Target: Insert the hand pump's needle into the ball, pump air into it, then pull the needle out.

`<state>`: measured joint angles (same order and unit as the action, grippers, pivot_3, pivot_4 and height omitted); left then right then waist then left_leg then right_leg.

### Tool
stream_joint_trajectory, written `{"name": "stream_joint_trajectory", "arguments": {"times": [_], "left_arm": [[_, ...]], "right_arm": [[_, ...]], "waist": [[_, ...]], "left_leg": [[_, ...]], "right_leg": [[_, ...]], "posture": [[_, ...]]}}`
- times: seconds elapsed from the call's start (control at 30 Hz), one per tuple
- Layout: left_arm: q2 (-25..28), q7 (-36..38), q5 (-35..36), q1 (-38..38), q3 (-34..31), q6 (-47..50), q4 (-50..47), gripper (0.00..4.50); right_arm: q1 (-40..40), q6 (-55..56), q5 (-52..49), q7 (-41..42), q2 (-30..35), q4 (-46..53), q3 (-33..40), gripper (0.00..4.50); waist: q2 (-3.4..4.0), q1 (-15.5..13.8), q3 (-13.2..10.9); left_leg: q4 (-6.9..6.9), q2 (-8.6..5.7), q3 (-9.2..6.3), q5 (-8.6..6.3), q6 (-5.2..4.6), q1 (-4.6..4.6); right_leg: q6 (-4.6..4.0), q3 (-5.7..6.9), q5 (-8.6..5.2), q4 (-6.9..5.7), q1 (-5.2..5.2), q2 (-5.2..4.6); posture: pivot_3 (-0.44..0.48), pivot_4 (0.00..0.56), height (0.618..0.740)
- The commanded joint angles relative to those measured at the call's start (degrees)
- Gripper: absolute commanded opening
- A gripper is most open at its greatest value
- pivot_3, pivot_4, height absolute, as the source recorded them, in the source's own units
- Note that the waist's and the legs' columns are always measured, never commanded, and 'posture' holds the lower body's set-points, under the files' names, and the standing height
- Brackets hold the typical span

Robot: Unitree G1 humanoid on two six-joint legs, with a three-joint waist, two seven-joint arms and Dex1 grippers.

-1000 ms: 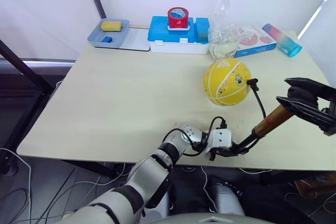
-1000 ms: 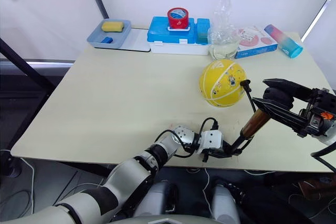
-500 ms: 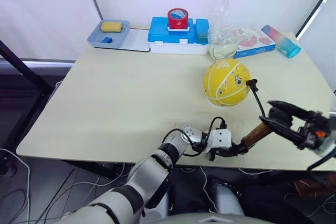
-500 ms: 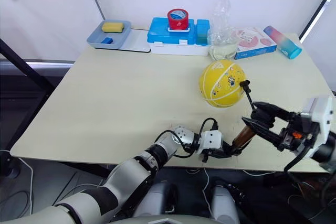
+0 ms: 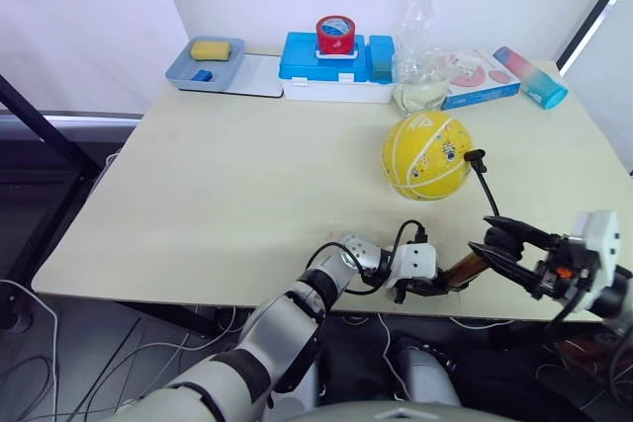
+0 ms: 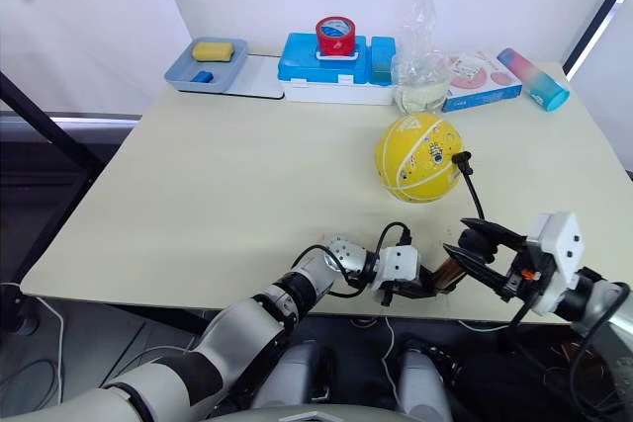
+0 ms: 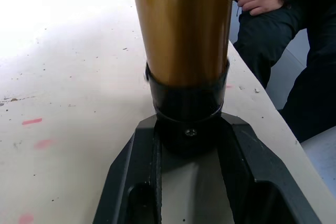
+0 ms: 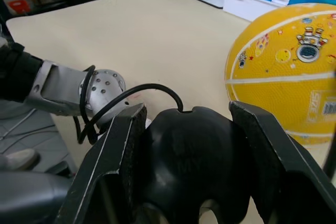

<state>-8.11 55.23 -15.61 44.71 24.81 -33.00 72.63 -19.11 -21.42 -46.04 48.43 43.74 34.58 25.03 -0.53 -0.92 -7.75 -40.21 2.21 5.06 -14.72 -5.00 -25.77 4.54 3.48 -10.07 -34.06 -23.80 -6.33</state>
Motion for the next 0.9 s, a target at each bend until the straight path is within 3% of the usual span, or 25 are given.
{"name": "stream_joint_trajectory", "arguments": {"times": [0.03, 0.3, 0.5, 0.63, 0.9], "left_arm": [[-2.3, -0.8, -2.3, -0.3, 1.1, 2.0, 2.2, 1.02], [-2.3, -1.0, -2.4, -0.3, 1.1, 2.0, 2.3, 1.02], [-2.3, -1.0, -2.4, -0.1, 1.1, 2.0, 2.3, 1.02], [-2.3, -0.9, -2.4, 0.0, 1.1, 2.0, 2.3, 1.02], [-2.6, 0.4, -2.0, -0.1, 0.9, 1.9, 2.2, 1.02]], "right_arm": [[1.3, -3.2, -7.4, 0.1, 3.4, 3.9, 8.1, 2.01], [6.1, -11.4, -21.0, -2.4, 12.5, 3.5, 22.3, 2.01], [9.2, -15.6, -24.5, -4.2, 15.5, 3.2, 25.6, 2.01], [7.9, -16.0, -21.3, -3.8, 14.0, 4.4, 22.5, 2.01], [2.4, -8.9, -1.7, -3.2, 8.0, 2.8, 4.7, 2.01]], "waist": [[0.0, 0.0, 0.0], [-0.07, 0.0, -0.1], [-0.08, 0.0, -0.1], [-0.07, 0.0, -0.1], [-0.37, 0.1, 0.2]], "left_leg": [[0.0, 0.0, 0.0, 0.0, 0.0, 0.0], [0.0, -0.01, -0.01, 0.0, 0.0, 0.0], [0.0, -0.03, 0.0, 0.0, 0.0, -0.02], [0.0, -0.03, 0.01, 0.0, 0.0, -0.03], [-0.01, 0.0, 0.0, 0.0, 0.0, 0.04]], "right_leg": [[0.0, 0.0, 0.0, 0.0, 0.0, 0.0], [0.02, 0.01, -0.01, 0.0, 0.01, -0.01], [0.01, 0.0, 0.0, 0.01, 0.0, -0.04], [0.01, -0.01, 0.0, 0.01, 0.0, -0.04], [0.09, -0.01, -0.05, 0.01, 0.04, -0.02]], "posture": [[0.0, 0.15, 0.739], [0.0, 0.15, 0.739], [0.0, 0.15, 0.739], [0.0, 0.15, 0.739], [0.0, 0.15, 0.739]]}}
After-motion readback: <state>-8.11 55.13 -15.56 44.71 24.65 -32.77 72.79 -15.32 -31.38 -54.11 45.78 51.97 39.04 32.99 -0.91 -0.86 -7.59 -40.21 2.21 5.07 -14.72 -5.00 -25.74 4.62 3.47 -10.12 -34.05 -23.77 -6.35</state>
